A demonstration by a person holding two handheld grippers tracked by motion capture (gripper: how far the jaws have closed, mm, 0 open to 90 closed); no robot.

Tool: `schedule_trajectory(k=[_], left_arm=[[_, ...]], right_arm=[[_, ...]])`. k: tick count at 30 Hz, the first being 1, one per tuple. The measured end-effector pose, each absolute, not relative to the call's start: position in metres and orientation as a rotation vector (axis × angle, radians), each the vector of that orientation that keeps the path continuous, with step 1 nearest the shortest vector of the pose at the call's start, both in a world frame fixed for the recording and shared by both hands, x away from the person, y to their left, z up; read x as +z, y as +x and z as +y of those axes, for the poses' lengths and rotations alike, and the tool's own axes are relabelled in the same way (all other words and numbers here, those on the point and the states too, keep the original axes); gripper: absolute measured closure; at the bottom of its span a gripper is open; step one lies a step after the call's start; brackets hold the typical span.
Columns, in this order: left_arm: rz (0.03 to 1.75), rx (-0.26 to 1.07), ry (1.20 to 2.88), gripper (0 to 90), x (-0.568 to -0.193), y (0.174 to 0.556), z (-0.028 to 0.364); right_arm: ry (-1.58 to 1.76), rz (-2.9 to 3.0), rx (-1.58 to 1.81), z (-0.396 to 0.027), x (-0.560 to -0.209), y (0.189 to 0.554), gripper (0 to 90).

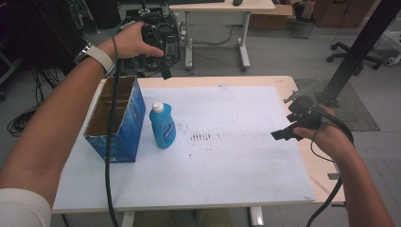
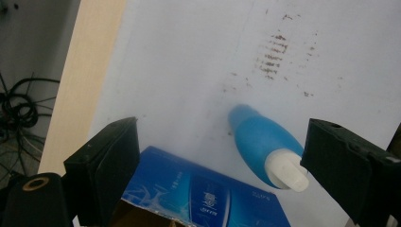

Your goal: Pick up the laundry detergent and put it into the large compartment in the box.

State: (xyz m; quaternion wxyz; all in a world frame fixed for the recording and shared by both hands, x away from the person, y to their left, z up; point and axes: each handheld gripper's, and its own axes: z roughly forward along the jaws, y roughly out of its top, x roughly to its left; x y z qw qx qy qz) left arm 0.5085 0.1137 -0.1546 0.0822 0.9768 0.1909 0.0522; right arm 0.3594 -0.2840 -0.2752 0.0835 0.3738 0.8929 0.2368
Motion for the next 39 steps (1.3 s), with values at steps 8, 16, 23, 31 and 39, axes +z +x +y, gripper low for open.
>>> schedule_trajectory(k=[8, 16, 23, 31, 39], left_arm=[[0.584, 0.167, 2.918, 11.3, -0.153, 0.506, 0.115], [0.611, 0.168, 2.911, 10.7, -0.150, 0.503, 0.116], [0.649, 0.177, 2.905, 10.7, -0.146, 0.501, 0.116], [0.727, 0.190, 2.883, 10.6, -0.139, 0.496, 0.117], [0.849, 0.204, 2.867, 9.8, -0.135, 0.494, 0.116]], right_arm=[[1.112, 2.670, 0.701, -0.282, -0.275, 0.359, 8.2], [1.099, 2.665, 0.709, -0.280, -0.272, 0.358, 8.1], [1.105, 2.660, 0.708, -0.281, -0.273, 0.358, 8.1], [1.094, 2.659, 0.712, -0.280, -0.272, 0.357, 8.2], [1.089, 2.661, 0.714, -0.280, -0.273, 0.357, 8.2]])
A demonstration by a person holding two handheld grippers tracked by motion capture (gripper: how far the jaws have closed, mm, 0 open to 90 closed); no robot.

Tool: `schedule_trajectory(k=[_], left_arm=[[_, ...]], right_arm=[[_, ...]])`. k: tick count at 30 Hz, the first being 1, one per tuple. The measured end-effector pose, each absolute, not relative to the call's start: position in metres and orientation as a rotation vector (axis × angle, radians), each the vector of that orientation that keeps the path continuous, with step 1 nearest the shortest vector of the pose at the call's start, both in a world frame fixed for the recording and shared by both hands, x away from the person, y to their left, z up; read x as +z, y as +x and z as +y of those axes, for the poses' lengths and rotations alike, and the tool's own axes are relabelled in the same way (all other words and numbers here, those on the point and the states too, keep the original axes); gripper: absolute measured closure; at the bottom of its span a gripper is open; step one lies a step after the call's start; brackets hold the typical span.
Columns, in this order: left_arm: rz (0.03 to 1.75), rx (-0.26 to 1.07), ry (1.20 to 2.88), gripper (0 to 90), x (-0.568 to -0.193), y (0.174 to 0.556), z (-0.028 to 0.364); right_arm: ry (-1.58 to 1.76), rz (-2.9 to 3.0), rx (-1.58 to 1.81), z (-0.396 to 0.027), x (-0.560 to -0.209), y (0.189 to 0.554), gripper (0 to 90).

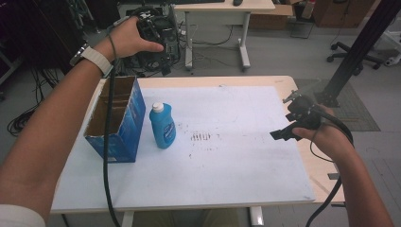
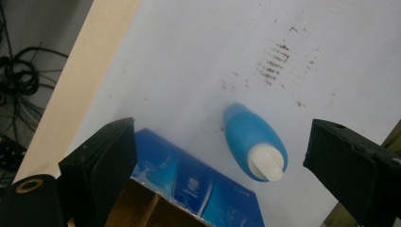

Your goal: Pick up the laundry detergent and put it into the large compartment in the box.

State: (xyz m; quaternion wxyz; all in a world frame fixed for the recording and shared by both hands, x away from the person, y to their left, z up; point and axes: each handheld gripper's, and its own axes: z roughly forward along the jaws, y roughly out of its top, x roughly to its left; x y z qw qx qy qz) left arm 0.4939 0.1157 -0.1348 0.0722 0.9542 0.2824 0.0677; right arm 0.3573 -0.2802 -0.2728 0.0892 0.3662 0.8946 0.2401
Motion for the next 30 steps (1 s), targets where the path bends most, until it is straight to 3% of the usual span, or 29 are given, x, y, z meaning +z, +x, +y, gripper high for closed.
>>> schedule_trajectory(k=[30], left_arm=[[1.293, 0.200, 2.711, 9.3, -0.119, 0.482, 0.124]], right_arm=[[1.079, 2.647, 0.727, -0.279, -0.271, 0.354, 8.2]])
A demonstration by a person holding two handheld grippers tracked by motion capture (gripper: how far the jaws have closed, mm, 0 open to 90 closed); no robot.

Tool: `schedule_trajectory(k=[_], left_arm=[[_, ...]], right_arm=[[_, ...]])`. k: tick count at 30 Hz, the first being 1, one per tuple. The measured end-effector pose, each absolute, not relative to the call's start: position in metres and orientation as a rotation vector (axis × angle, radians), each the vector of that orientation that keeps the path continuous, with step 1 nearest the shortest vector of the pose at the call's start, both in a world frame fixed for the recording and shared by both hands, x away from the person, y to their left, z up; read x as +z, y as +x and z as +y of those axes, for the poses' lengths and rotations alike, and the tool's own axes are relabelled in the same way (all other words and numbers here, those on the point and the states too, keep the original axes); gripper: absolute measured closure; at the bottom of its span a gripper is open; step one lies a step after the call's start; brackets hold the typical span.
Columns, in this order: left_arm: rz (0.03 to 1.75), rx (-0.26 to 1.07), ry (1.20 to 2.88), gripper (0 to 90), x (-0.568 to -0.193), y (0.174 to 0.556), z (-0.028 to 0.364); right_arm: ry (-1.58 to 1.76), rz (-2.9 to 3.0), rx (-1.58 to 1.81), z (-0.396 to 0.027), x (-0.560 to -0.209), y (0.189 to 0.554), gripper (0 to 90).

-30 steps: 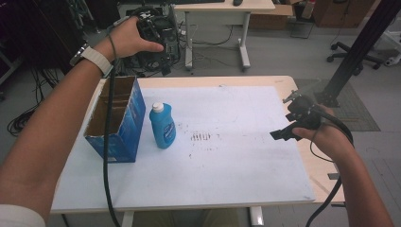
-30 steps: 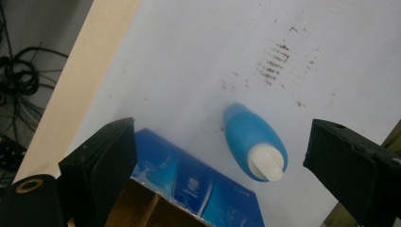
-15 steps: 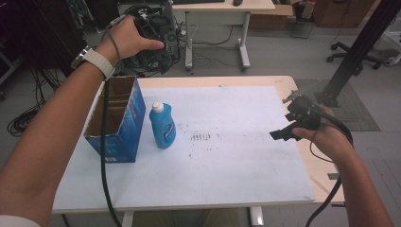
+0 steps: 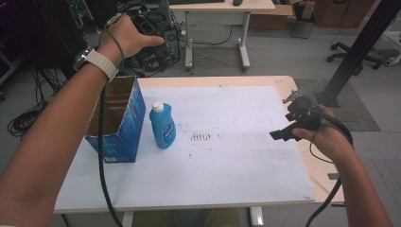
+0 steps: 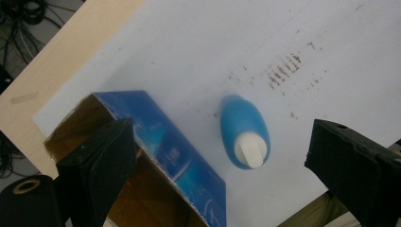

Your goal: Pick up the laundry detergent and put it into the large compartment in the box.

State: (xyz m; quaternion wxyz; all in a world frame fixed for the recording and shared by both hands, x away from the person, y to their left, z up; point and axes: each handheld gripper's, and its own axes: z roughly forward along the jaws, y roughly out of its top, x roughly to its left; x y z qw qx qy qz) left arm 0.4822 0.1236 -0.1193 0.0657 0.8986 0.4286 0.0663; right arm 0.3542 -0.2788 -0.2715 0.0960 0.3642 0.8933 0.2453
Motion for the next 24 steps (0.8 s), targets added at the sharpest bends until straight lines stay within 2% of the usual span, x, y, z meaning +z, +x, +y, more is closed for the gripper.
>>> schedule_trajectory(k=[4, 14, 24], left_arm=[[1.340, 0.139, 2.675, 9.3, -0.121, 0.482, 0.127], [1.447, 0.212, 2.642, 8.7, -0.119, 0.476, 0.129], [1.482, 0.155, 2.666, 10.0, -0.130, 0.470, 0.126]], right_arm=[[1.080, 2.646, 0.729, -0.279, -0.271, 0.354, 8.2], [1.072, 2.652, 0.734, -0.275, -0.273, 0.356, 8.2], [1.063, 2.656, 0.739, -0.272, -0.273, 0.354, 8.2]])
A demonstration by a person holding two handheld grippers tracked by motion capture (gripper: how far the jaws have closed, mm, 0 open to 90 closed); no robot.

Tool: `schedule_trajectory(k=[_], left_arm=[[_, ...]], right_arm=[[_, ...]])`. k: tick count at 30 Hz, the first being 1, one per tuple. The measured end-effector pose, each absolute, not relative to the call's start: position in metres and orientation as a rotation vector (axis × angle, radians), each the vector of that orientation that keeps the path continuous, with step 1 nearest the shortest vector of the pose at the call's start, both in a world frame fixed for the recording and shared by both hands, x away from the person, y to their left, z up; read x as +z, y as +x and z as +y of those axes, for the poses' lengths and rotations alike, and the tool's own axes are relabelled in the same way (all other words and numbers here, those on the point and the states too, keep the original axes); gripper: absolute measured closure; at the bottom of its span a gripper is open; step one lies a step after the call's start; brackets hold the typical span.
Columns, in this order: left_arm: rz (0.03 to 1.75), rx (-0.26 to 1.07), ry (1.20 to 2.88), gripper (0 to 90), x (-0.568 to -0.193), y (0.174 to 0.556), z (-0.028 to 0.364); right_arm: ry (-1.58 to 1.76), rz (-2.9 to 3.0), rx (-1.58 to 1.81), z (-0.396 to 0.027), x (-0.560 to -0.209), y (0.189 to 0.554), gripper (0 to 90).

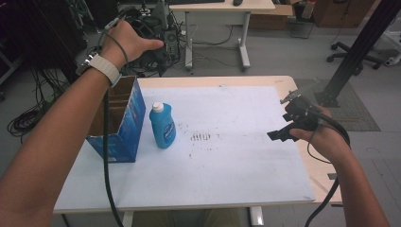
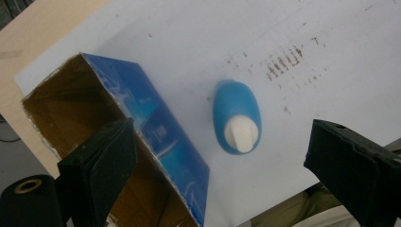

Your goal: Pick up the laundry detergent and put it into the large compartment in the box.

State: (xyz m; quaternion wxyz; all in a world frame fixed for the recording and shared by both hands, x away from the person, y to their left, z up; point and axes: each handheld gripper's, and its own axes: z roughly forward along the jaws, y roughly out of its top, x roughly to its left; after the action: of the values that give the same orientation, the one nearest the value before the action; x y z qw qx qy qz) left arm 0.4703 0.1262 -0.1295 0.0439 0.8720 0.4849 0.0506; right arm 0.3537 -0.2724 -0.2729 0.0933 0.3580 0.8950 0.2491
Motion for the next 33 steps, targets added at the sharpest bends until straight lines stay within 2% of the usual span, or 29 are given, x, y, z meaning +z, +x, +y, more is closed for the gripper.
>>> schedule_trajectory(k=[33], left_arm=[[1.577, 0.069, 2.646, 10.1, -0.160, 0.460, 0.127]], right_arm=[[1.042, 2.667, 0.745, -0.268, -0.275, 0.351, 8.2]])
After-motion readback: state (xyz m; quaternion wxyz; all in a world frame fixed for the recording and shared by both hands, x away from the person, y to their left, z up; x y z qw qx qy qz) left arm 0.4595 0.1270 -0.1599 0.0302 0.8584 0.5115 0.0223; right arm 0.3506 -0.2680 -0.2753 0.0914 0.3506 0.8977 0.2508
